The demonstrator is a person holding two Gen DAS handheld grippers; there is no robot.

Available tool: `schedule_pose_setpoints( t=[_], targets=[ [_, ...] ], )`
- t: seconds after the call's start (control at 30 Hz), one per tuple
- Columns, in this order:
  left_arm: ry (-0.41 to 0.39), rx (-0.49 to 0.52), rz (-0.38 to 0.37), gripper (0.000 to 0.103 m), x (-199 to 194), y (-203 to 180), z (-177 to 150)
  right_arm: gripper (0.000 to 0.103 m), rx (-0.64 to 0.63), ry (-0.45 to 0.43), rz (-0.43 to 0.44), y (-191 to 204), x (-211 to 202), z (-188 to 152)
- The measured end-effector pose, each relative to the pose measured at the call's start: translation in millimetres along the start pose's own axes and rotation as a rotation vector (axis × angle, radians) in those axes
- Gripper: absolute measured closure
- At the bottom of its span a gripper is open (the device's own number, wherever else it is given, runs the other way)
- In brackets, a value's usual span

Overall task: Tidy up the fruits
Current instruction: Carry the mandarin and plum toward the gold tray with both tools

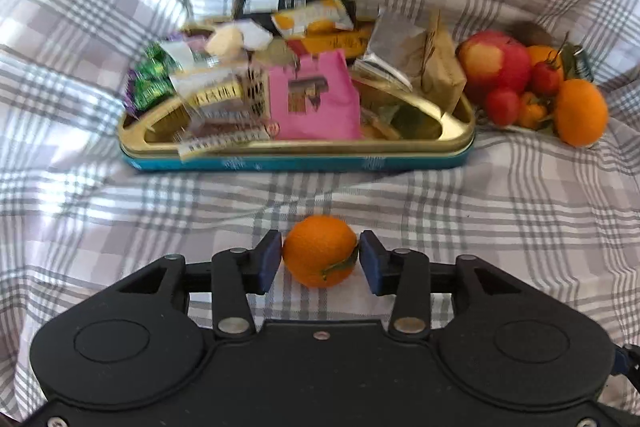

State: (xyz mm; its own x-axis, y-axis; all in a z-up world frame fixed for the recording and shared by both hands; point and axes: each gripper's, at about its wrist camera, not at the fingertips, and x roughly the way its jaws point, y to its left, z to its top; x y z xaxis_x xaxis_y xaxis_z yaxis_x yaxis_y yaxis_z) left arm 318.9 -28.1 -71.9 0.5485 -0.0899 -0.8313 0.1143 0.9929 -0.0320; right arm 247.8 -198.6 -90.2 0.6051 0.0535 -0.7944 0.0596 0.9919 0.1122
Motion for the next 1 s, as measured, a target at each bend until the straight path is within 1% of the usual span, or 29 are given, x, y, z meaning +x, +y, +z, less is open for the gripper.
schedule_pose_setpoints(
  t=[0.1,0.13,0.27,0.4,0.63,0.87,1.0],
  targets=[
    [0.053,-0.029,-0.018,0.053,12.7,2.6,2.5,0.054,0.003,0.0,0.005,-0.8,-1.0,0.0],
    [0.056,-0.043,-0.019,0.053,14.5,4.0,2.9,0.054,0.003,-0.001,0.006,-0.9,-1.5,0.1],
    [0.02,-0.077,-0.02,0.053,10.2,6.3,3.8,0.054,0.004,-0.004,0.01,-2.4,-3.9,0.3],
    [-0.004,-0.085,-0.02,0.053,7.6,6.4,7.1,0.054,0.009,-0.004,0.008,-3.0,-4.3,-0.2],
    [0.006,-0.065,-0.026,0.054,8.7,5.8,8.9,0.054,0.014,-0.014,0.006,-3.6,-11.5,-1.1],
    [0.047,-0.088,-0.036,0.054,-6.8,5.2,0.6,0.054,0.03,-0.046,0.007,-6.2,-32.3,-1.7],
    [0.032,-0.075,-0.025,0.054,-29.2,2.4,-5.4,0.054,0.037,-0.068,0.009,-8.2,-49.8,-4.3]
  ],
)
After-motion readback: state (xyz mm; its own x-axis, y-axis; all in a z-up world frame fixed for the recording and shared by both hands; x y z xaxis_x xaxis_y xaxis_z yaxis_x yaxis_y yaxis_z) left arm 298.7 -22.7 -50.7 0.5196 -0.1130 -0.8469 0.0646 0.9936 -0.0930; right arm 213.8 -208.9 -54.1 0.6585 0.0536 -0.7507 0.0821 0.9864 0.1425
